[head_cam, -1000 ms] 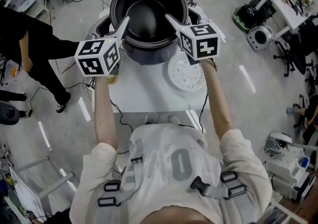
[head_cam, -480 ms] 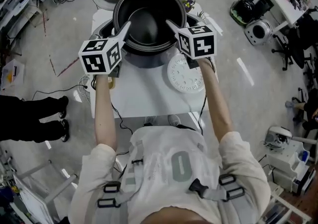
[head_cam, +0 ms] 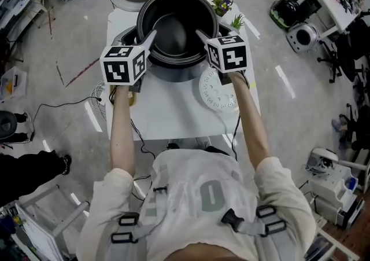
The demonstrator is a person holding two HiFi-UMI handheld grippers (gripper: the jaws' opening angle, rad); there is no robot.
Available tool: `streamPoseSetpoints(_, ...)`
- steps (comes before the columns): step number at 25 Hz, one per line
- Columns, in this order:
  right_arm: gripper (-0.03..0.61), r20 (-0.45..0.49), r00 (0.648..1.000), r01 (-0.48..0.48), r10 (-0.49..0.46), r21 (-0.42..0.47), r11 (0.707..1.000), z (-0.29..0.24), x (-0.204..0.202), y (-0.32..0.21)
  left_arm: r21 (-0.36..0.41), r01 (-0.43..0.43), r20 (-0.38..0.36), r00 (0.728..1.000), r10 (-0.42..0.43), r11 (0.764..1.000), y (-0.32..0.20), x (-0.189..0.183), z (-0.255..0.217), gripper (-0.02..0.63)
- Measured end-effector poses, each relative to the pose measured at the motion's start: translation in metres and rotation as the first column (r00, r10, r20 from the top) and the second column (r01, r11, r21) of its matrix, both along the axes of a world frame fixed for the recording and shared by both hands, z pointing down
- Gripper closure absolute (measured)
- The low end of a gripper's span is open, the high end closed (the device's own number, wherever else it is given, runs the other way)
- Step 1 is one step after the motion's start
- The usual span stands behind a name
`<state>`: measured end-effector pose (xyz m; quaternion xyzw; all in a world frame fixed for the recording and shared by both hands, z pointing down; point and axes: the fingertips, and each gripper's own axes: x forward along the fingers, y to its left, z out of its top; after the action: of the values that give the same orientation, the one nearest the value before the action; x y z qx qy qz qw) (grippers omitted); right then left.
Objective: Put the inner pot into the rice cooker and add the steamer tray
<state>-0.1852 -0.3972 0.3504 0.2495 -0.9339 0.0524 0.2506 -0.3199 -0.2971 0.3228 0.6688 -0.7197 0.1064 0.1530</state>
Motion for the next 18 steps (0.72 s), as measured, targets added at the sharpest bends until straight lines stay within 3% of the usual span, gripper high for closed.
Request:
streamPoseSetpoints(6,0.307,-0.046,0.999,-0.012,0.011,-0.028,1.0,0.026,-0.01,0.003,-0.049,-0.002,-0.006,1.0,0.001,0.999,0.002,-0.011,0.022,0.414)
streamPoseSetpoints(18,0.298,-0.113,0.994,0.001,-0.007,-0.051,0.999,0.042,-0.013,-0.004,-0.101,-0.002,-0.097,0.995,-0.008,0.995,-0.005,-0.014,0.057,0.408)
